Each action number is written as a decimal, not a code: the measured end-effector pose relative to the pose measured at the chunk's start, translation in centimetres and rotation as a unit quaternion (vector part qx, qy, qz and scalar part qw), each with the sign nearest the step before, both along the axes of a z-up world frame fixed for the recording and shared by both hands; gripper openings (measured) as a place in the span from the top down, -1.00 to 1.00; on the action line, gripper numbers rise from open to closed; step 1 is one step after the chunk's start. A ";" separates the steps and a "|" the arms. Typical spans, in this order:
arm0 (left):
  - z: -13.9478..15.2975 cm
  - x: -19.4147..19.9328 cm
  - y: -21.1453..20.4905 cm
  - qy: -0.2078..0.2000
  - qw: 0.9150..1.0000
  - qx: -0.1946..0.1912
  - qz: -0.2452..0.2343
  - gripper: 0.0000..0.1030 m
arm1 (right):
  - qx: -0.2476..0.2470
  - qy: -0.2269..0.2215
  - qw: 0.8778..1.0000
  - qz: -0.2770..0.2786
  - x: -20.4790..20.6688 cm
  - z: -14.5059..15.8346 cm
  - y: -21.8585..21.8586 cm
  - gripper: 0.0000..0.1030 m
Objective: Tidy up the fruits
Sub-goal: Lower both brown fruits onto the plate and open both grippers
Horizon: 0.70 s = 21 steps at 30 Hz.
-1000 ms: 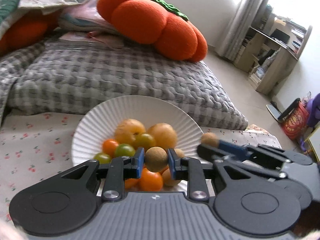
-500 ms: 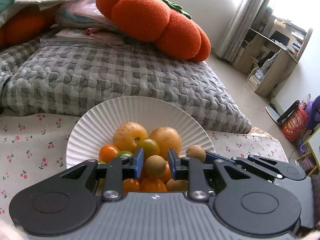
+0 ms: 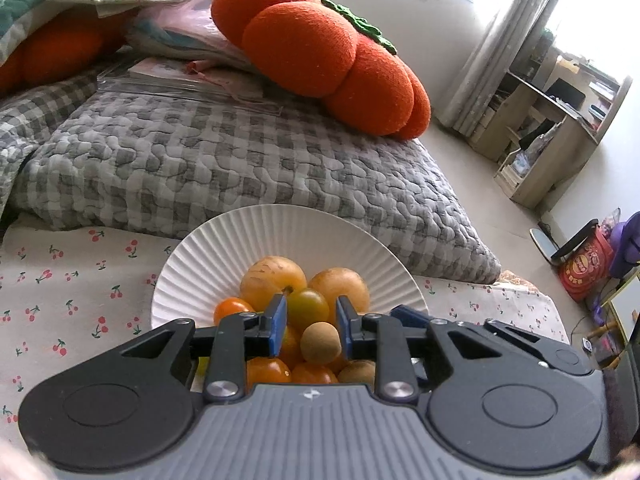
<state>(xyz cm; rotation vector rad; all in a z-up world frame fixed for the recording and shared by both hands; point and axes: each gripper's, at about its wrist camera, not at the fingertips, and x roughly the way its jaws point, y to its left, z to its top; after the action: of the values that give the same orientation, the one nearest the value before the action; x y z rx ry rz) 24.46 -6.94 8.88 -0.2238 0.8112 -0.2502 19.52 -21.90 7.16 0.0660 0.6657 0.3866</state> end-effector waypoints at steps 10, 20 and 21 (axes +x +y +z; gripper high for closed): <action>0.7 -0.5 -0.7 -0.012 0.999 0.033 0.001 0.60 | 0.011 0.014 0.999 -0.040 0.1 -0.3 -1.4 0.37; 1.1 -1.5 -0.4 -0.012 0.997 0.078 0.017 0.58 | -0.005 0.013 0.999 -0.035 -1.1 0.2 -0.7 0.37; 1.3 -1.8 -0.3 -0.015 0.996 0.085 0.017 0.58 | -0.007 0.011 0.999 -0.034 -1.4 0.3 -0.5 0.38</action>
<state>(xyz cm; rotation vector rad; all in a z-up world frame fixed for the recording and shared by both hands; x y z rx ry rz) 22.69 -7.21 10.14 -0.0742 0.7929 -0.1509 18.13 -22.44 7.48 0.0787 0.6865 0.3157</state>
